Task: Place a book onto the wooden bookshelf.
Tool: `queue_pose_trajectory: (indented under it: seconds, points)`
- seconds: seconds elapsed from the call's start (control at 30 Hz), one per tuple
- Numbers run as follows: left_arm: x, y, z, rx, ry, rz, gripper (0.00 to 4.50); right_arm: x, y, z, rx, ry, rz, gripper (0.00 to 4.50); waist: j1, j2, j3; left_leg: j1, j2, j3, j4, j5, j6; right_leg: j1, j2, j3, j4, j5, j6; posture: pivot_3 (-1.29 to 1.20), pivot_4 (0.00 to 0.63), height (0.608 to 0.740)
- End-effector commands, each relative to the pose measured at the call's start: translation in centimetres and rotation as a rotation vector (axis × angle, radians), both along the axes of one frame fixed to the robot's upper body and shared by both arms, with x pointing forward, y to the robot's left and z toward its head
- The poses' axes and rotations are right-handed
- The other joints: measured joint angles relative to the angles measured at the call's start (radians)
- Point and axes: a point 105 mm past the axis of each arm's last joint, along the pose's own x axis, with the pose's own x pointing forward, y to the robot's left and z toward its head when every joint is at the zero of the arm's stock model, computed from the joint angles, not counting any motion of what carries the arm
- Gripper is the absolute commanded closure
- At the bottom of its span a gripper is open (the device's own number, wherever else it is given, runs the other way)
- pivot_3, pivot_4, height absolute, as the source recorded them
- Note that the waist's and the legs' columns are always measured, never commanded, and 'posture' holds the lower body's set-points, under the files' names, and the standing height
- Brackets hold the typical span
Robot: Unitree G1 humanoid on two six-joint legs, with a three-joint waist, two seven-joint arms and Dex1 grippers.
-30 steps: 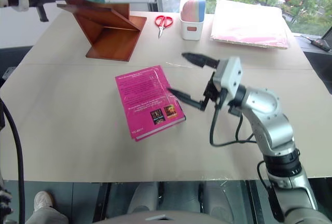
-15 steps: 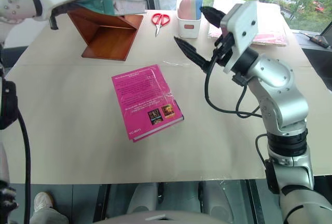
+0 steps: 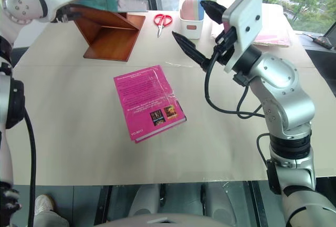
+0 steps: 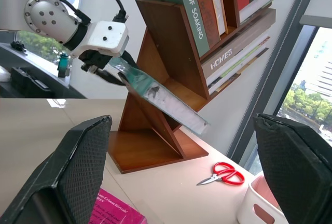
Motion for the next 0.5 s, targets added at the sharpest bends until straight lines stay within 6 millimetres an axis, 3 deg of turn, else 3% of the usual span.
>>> queue_pose_trajectory:
  seconds: [0.03, 0.37, 0.5]
  points:
    - [-0.7, 0.3, 2.3, -0.041, -0.087, -0.013, 0.03, -1.2, -0.3, 1.3, 0.015, -0.061, 0.014, 0.0, 0.003, 0.0, 0.0, 0.0, 0.0, 0.0, 0.0, 0.0, 0.0, 0.0, 0.0, 0.0, 0.0, 0.0, 0.0, 0.0, 0.15, 0.74]
    - [-2.5, 0.8, 2.7, -0.112, -0.109, -0.131, 0.03, -1.2, -0.4, 1.2, 0.0, -0.054, 0.037, 0.0, 0.003, 0.0, 0.0, 0.0, 0.0, 0.0, 0.001, 0.0, 0.0, 0.0, 0.0, 0.0, 0.001, 0.0, 0.0, 0.0, 0.15, 0.74]
    - [-4.1, -1.5, 2.7, -0.336, -0.051, -0.377, 0.03, -1.0, -0.7, 0.3, -0.035, -0.041, 0.041, 0.0, 0.005, 0.0, 0.0, 0.0, 0.0, 0.0, 0.002, 0.0, 0.0, 0.0, 0.0, 0.0, 0.001, 0.0, 0.0, 0.0, 0.15, 0.74]
